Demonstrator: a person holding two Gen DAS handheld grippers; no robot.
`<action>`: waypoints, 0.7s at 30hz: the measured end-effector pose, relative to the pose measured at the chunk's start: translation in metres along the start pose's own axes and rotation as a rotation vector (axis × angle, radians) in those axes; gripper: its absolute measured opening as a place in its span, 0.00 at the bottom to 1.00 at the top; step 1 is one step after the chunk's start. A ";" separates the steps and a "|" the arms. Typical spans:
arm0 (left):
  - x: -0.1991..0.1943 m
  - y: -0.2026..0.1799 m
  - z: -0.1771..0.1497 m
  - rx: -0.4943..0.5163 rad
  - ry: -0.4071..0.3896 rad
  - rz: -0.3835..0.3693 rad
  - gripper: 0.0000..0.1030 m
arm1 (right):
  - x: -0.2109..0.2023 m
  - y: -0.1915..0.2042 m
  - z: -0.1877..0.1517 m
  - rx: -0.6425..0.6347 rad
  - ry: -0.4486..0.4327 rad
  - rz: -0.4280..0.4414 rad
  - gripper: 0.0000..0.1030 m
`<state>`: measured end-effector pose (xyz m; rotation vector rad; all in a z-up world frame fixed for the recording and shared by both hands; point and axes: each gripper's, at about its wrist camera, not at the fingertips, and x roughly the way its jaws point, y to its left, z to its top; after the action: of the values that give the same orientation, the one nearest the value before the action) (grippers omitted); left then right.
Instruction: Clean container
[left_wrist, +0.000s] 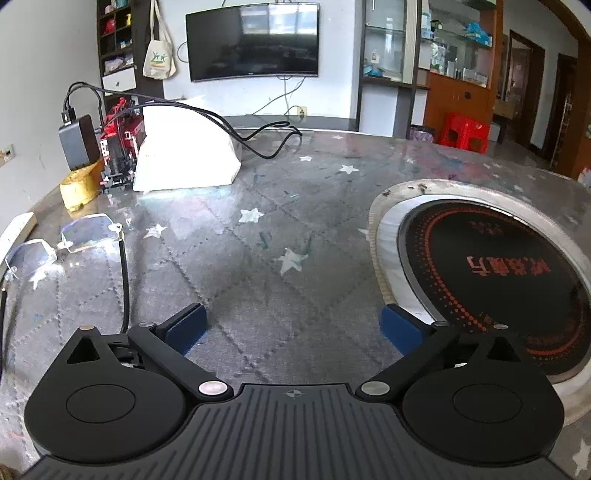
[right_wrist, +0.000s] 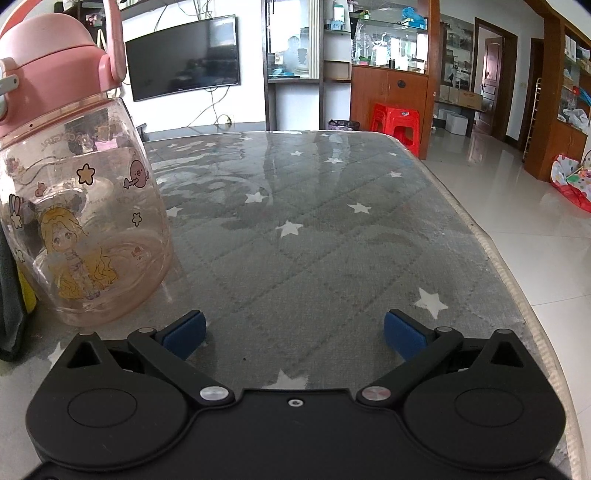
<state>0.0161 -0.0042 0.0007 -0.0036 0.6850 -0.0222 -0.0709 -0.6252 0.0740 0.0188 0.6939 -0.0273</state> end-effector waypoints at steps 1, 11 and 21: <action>0.000 0.000 0.000 0.001 0.001 0.001 0.99 | 0.000 0.000 0.000 0.000 0.000 0.000 1.00; -0.002 0.001 -0.001 0.003 -0.002 0.002 1.00 | -0.001 0.002 -0.001 -0.001 -0.002 0.000 1.00; -0.001 -0.007 0.000 0.001 -0.001 0.001 1.00 | -0.004 0.006 -0.003 0.000 -0.003 0.002 1.00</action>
<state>0.0149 -0.0111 0.0016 -0.0025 0.6844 -0.0213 -0.0759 -0.6192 0.0746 0.0195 0.6909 -0.0260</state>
